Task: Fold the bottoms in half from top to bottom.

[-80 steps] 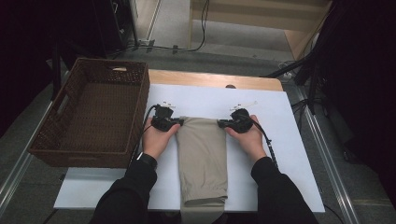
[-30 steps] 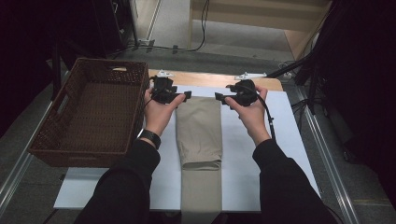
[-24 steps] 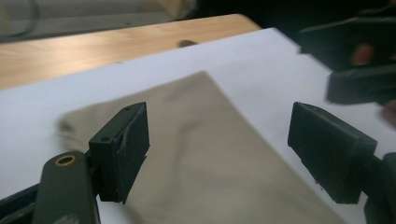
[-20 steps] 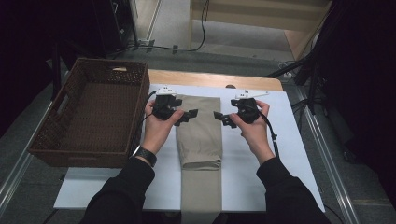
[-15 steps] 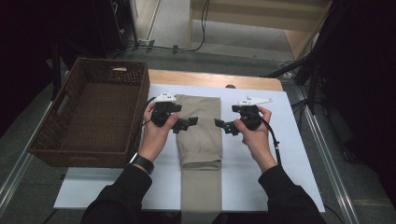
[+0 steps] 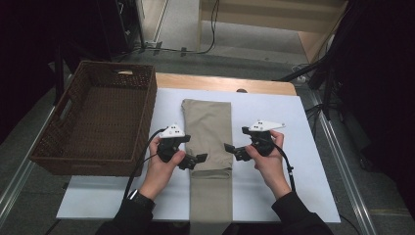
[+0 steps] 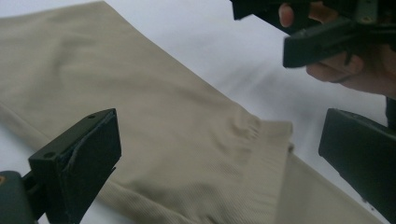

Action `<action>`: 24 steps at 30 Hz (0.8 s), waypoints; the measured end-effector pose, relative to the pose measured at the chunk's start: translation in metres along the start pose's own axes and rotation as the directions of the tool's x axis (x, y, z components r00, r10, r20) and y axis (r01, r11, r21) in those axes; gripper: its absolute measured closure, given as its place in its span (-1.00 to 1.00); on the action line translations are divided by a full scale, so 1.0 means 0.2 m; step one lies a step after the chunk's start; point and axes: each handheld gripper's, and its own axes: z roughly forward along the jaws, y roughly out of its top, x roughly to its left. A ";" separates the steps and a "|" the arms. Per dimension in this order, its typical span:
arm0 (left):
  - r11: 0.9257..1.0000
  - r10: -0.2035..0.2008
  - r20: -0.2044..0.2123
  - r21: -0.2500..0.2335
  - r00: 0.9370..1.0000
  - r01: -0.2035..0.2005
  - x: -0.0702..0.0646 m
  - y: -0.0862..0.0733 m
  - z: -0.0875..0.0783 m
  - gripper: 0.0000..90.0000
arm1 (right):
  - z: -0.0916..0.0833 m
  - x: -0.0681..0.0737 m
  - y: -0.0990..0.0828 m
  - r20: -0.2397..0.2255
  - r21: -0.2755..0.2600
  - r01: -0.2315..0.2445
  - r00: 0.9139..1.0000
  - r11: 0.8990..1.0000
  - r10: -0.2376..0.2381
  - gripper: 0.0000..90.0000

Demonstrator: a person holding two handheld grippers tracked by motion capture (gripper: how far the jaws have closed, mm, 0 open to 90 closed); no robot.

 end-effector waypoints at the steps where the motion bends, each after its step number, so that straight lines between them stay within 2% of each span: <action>1: 1.000 0.005 0.005 0.003 1.000 -0.005 -0.01 -0.02 0.00 -1.00 | 0.00 0.00 -0.01 -0.002 0.001 0.001 1.000 1.000 -0.001 -1.00; 5: 1.000 0.015 0.000 0.021 1.000 -0.015 -0.05 -0.08 -0.01 -0.91 | -0.01 0.02 -0.05 -0.011 -0.003 -0.006 1.000 1.000 0.006 -1.00; 8: 0.999 0.004 0.021 0.044 1.000 -0.005 -0.07 -0.12 -0.01 -0.90 | -0.02 0.03 -0.07 -0.019 0.000 -0.006 1.000 1.000 0.006 -1.00; 9: 0.999 0.013 0.008 0.045 1.000 -0.014 -0.08 -0.14 -0.01 -0.87 | -0.02 0.04 -0.08 -0.024 0.002 -0.004 1.000 1.000 0.004 -1.00; 12: 0.999 0.009 -0.009 0.040 1.000 -0.009 -0.11 -0.17 -0.02 -0.70 | -0.02 0.05 -0.11 -0.012 0.011 0.010 1.000 1.000 -0.010 -1.00; 14: 0.999 0.010 -0.024 0.045 1.000 -0.009 -0.12 -0.20 -0.02 -0.65 | -0.02 0.06 -0.14 -0.021 0.015 0.001 1.000 1.000 0.000 -1.00; 17: 0.998 0.008 -0.056 0.058 0.998 -0.005 -0.14 -0.22 -0.02 -0.46 | -0.02 0.07 -0.17 -0.031 0.017 -0.006 0.999 1.000 0.007 -1.00; 20: 0.997 0.019 -0.073 0.078 0.997 -0.013 -0.15 -0.24 -0.02 -0.31 | -0.03 0.08 -0.20 -0.045 0.020 -0.005 0.999 1.000 0.005 -1.00; 24: 0.997 0.019 -0.090 0.077 0.996 -0.012 -0.16 -0.26 -0.03 -0.17 | -0.04 0.12 -0.24 -0.074 0.024 -0.002 0.997 1.000 0.004 -1.00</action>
